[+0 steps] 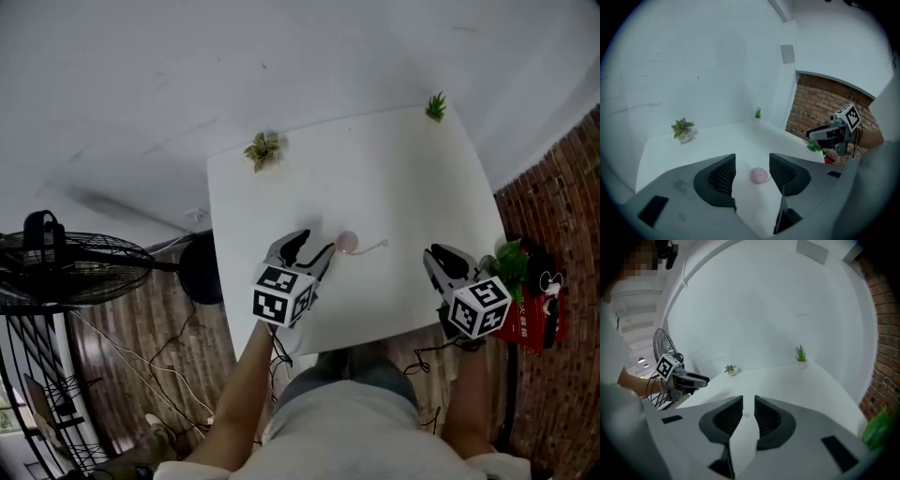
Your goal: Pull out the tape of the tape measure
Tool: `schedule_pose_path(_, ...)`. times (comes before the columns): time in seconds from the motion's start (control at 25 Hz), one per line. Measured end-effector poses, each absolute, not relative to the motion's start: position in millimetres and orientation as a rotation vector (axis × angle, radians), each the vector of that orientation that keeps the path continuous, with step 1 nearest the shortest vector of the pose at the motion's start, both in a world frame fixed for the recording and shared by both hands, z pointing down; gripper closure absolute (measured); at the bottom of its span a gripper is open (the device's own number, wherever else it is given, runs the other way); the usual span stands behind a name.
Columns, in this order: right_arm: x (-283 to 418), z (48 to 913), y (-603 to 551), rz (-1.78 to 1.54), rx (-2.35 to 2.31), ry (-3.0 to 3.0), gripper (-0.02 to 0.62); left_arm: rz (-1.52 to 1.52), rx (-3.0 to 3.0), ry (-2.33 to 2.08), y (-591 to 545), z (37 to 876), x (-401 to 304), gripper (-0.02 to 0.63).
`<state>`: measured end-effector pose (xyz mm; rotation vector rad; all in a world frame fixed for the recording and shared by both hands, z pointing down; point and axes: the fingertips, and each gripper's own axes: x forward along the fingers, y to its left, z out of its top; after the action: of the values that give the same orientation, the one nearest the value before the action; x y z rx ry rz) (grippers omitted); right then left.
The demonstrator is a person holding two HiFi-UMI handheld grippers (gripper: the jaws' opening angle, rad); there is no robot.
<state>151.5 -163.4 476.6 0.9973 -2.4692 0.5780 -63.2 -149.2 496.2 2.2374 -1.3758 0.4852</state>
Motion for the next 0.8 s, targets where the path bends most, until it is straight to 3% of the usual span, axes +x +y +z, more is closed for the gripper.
schedule_pose_path(0.4, 131.6, 385.4, -176.3, 0.379, 1.236, -2.577, 0.549, 0.247, 2.239, -1.768, -139.6, 395.6, -115.1, 0.549)
schedule_pose_path(0.8, 147.8, 333.0, -182.7, 0.321, 1.5, -2.616, 0.594, -0.095, 2.167, -1.975, -127.3, 319.9, -163.5, 0.594)
